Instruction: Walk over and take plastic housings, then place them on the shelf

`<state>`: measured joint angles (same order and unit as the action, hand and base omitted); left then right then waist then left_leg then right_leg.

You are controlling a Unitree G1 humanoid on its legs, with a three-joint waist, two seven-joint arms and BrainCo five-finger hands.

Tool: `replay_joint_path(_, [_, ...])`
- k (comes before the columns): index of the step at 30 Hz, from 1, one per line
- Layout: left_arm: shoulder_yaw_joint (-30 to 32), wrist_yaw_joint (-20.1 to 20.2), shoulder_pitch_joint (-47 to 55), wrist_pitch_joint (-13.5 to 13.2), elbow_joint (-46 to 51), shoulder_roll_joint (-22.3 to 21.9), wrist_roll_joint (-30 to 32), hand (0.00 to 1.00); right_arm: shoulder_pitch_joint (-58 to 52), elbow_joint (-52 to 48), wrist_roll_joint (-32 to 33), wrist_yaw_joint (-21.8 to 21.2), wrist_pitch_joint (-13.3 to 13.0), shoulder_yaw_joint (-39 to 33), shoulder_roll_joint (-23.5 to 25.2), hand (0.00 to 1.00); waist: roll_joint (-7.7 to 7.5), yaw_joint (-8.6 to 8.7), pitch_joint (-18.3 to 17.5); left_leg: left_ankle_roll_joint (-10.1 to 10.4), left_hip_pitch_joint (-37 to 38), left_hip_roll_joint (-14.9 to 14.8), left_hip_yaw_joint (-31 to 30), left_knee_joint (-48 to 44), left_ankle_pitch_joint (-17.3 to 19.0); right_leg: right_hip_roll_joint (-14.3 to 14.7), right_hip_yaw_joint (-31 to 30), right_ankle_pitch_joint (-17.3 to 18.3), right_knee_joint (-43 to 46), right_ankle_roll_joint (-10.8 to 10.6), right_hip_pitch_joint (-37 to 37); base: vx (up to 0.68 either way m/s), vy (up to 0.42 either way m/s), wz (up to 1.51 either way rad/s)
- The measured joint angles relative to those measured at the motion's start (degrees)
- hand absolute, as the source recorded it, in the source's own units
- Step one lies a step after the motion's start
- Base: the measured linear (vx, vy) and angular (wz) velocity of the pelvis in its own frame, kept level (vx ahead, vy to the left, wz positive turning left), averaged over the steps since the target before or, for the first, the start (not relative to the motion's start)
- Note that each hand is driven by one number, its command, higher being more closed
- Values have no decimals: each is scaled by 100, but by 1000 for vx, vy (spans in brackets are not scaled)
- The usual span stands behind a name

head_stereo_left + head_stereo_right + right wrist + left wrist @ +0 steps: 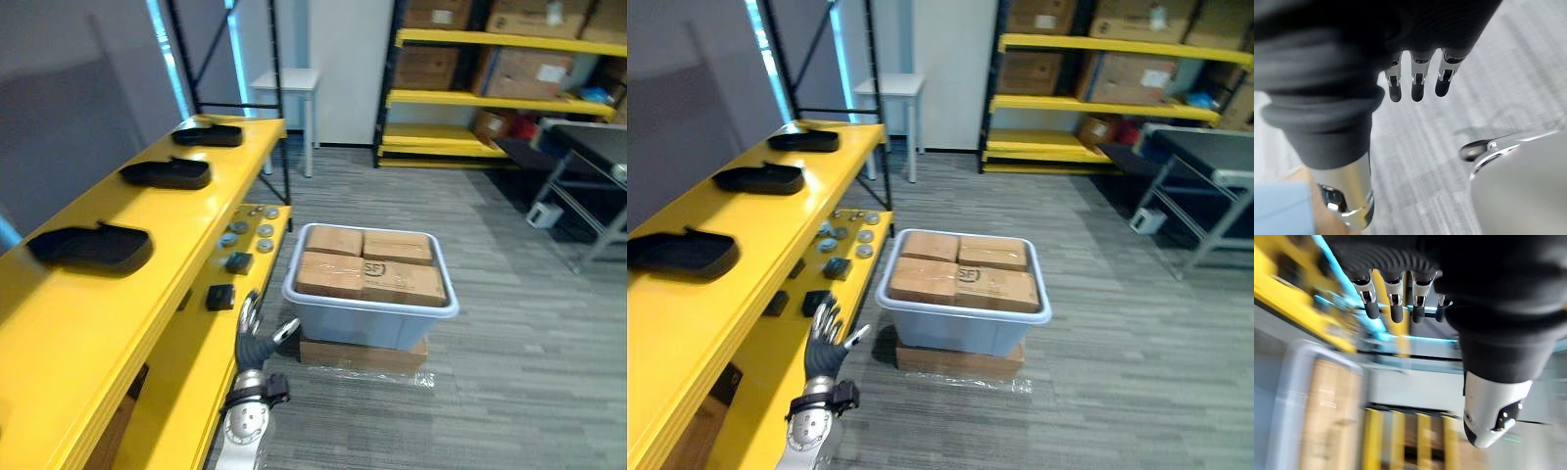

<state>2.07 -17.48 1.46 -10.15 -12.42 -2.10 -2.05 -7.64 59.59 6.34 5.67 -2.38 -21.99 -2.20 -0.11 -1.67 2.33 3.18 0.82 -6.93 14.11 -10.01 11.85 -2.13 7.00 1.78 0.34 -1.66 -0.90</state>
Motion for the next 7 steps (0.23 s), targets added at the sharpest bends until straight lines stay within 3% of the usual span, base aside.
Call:
replay_joint_path(3, [228,57,-125,75,-1429,166,-6,0,-61,7,-4,2,0,-167,-62,0,26,72,13,58,170,2,-189,227,-130,45,97,-4,-115,6,189,19,-75,13])
replay_joint_path(7, [1043,286,-245,469,-3903,400,-104,0,24,32,1,22,1,-281,-86,0,28,90,64,67,266,104,-321,385,-230,-23,189,-29,-254,6,319,20,19,18])
